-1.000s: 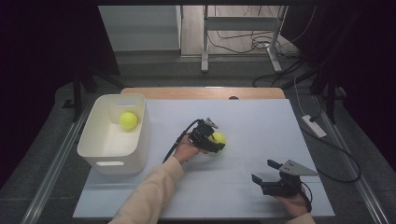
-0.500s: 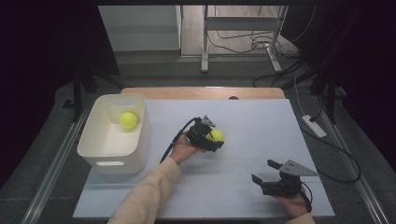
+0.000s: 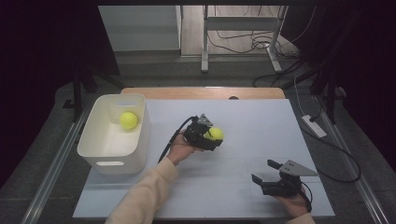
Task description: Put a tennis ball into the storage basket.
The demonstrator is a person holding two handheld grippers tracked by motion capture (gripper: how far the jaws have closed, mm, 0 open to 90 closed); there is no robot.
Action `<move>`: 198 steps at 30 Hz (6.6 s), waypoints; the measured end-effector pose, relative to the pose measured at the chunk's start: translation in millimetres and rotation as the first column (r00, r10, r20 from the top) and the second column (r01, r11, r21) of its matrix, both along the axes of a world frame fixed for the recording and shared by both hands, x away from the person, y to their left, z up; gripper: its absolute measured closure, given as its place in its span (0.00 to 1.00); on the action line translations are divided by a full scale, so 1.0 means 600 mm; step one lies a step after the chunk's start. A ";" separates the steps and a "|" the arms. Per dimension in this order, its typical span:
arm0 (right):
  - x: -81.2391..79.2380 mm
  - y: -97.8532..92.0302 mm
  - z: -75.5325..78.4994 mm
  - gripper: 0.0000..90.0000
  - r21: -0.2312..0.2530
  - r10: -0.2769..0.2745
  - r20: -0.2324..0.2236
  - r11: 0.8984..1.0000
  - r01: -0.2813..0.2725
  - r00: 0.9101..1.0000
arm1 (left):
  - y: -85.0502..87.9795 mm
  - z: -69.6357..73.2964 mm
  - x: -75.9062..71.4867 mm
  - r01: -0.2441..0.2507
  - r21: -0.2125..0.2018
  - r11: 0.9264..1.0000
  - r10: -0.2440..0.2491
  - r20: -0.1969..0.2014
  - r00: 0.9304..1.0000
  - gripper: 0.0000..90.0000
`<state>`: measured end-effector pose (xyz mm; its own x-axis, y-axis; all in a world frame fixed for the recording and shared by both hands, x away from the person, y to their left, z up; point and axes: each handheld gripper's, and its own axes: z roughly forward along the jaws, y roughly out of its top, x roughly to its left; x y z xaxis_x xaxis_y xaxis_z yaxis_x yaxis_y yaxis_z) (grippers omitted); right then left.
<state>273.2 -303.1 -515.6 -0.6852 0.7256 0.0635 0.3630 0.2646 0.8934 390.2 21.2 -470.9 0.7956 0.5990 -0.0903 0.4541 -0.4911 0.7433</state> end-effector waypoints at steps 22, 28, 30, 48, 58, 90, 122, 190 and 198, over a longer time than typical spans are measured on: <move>0.000 0.003 0.000 0.11 -0.001 0.002 0.002 1.000 -0.002 1.000 | 0.025 0.031 -0.018 -0.024 -0.058 0.998 0.028 0.055 0.998 0.30; 0.000 0.003 0.000 0.11 -0.001 0.002 0.002 1.000 -0.002 1.000 | 0.034 0.040 -0.021 -0.033 -0.074 0.997 0.038 0.069 0.997 0.30; 0.000 0.003 0.000 0.11 -0.001 0.002 0.002 1.000 -0.002 1.000 | 0.037 0.043 -0.023 -0.036 -0.081 0.996 0.042 0.073 0.996 0.30; 0.000 0.004 0.000 0.11 -0.007 0.001 0.002 1.000 -0.001 1.000 | 0.059 0.071 -0.035 -0.036 -0.136 0.990 0.052 0.114 0.992 0.30; -0.001 0.004 0.000 0.11 -0.008 0.002 0.003 1.000 -0.002 1.000 | 0.073 0.089 -0.044 -0.040 -0.165 0.985 0.063 0.138 0.988 0.30; -0.001 0.006 0.002 0.11 -0.006 0.000 0.010 1.000 0.000 1.000 | 0.108 0.122 -0.063 -0.070 -0.208 0.976 0.110 0.187 0.976 0.30; -0.001 0.006 0.003 0.11 -0.005 -0.005 0.013 1.000 0.005 1.000 | 0.166 0.147 -0.083 -0.134 -0.236 0.962 0.188 0.224 0.956 0.30; 0.000 0.007 0.003 0.11 -0.005 -0.002 0.021 1.000 0.003 1.000 | 0.268 0.163 -0.095 -0.286 -0.241 0.927 0.345 0.252 0.904 0.30; -0.001 0.006 0.005 0.11 -0.002 -0.011 0.023 1.000 0.011 1.000 | 0.291 0.162 -0.095 -0.322 -0.228 0.919 0.375 0.247 0.894 0.30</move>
